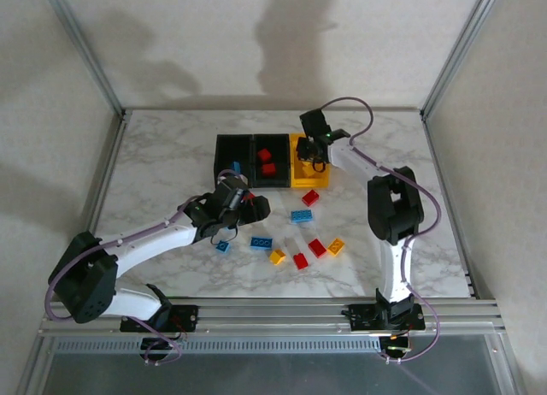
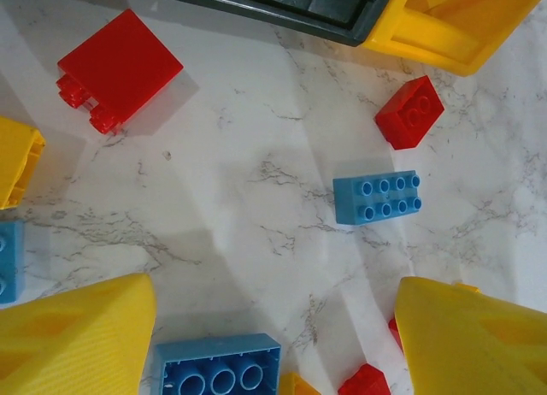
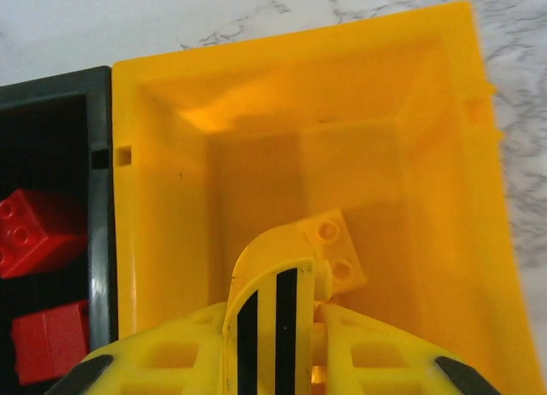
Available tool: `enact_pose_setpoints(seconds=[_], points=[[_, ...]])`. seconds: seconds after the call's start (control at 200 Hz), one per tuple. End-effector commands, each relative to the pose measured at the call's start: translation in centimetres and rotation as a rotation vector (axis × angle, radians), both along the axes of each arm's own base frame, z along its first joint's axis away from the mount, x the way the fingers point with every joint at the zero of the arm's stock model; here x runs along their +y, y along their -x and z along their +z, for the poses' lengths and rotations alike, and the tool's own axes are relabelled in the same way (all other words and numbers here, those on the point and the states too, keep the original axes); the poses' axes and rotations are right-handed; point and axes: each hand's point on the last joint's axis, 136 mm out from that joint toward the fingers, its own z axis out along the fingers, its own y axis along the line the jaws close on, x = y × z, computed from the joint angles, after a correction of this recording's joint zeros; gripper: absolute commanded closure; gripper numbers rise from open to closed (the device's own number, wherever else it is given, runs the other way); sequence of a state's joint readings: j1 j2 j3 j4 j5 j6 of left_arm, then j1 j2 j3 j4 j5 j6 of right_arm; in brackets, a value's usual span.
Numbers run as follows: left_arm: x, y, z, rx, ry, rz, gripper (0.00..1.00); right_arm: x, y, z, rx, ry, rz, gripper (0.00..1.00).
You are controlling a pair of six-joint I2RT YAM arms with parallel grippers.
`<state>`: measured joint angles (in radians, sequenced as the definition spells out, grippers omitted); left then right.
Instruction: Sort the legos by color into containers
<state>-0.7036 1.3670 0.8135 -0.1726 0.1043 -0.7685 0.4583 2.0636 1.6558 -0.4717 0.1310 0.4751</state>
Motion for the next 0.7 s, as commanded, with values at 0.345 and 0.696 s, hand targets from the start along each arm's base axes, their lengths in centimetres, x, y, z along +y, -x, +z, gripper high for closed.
enact_pose_setpoints(seconds=[0.345,0.696], points=[[0.8,0.3,-0.3,0.01,-0.021,0.026,0.26,1.6,-2.0,-2.2,0.05,-0.068,0.02,0.69],[0.7,0.0,0.1,0.003,-0.021,0.034,0.26,1.4,-1.3,0.9,0.003,-0.086,0.025,0.6]])
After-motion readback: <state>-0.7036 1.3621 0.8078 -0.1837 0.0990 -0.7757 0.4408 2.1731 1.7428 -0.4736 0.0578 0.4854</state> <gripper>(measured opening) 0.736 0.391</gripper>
